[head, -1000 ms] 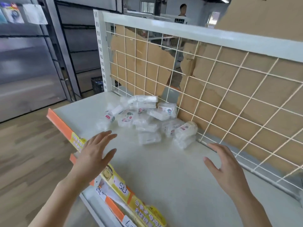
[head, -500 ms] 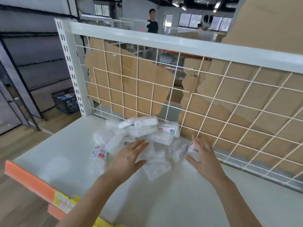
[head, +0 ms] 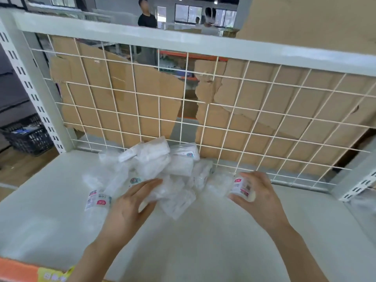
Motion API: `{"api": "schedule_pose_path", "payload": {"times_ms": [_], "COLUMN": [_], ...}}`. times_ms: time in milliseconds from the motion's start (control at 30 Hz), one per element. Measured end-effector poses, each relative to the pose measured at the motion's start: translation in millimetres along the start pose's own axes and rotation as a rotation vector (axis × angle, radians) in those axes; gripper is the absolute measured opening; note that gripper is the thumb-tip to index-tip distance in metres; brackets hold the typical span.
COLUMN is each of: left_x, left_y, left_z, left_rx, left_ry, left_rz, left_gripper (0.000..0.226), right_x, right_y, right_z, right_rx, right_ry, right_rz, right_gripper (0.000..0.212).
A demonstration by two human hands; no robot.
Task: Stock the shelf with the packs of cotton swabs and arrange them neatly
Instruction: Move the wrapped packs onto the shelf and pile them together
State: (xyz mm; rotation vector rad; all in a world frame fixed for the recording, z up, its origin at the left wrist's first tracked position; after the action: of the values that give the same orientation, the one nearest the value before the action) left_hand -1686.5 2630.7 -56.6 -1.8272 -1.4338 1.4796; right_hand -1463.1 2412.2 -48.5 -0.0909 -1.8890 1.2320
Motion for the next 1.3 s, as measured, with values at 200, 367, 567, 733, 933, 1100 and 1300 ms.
{"api": "schedule_pose_path", "payload": {"times_ms": [200, 367, 567, 733, 933, 1100, 1300], "left_x": [-29, -46, -85, -142, -220, -271, -309], "left_y": [3, 23, 44, 75, 122, 151, 176], "left_z": [0, -4, -9, -12, -11, -1, 9], "left_rx": [0.004, 0.036, 0.043, 0.062, 0.111, 0.126, 0.119], "left_ry": [0.08, 0.096, 0.124, 0.135, 0.192, 0.23, 0.186], "left_rz": [-0.005, -0.004, -0.027, 0.034, 0.087, 0.112, 0.09], "left_gripper": [0.038, 0.04, 0.037, 0.046, 0.048, 0.041, 0.043], "right_x": [-21, -46, -80, -109, -148, -188, -221], "right_y": [-23, -46, -81, -124, -178, -204, -201], "right_z": [53, 95, 148, 199, 261, 293, 289], "right_rx": [-0.097, -0.172, -0.246, -0.292, -0.335, -0.319, -0.225], "right_ry": [0.081, 0.12, 0.169, 0.223, 0.258, 0.267, 0.241], "right_rz": [0.013, 0.067, 0.114, 0.082, 0.096, 0.089, 0.074], "right_gripper": [0.065, 0.062, 0.061, 0.06, 0.061, 0.061, 0.061]}}
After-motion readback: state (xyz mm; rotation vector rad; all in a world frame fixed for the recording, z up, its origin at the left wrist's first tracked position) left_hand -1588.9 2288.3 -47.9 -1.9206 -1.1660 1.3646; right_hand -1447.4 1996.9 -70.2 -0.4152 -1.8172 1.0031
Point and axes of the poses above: each hand's wrist, its own z-axis away from the middle knuckle, its own y-axis out of the palm, x = y × z, the point moved 6 cm from there along -z, towards the middle knuckle, and after that the axes turned 14 degrees about x, right-handed, at the moved point
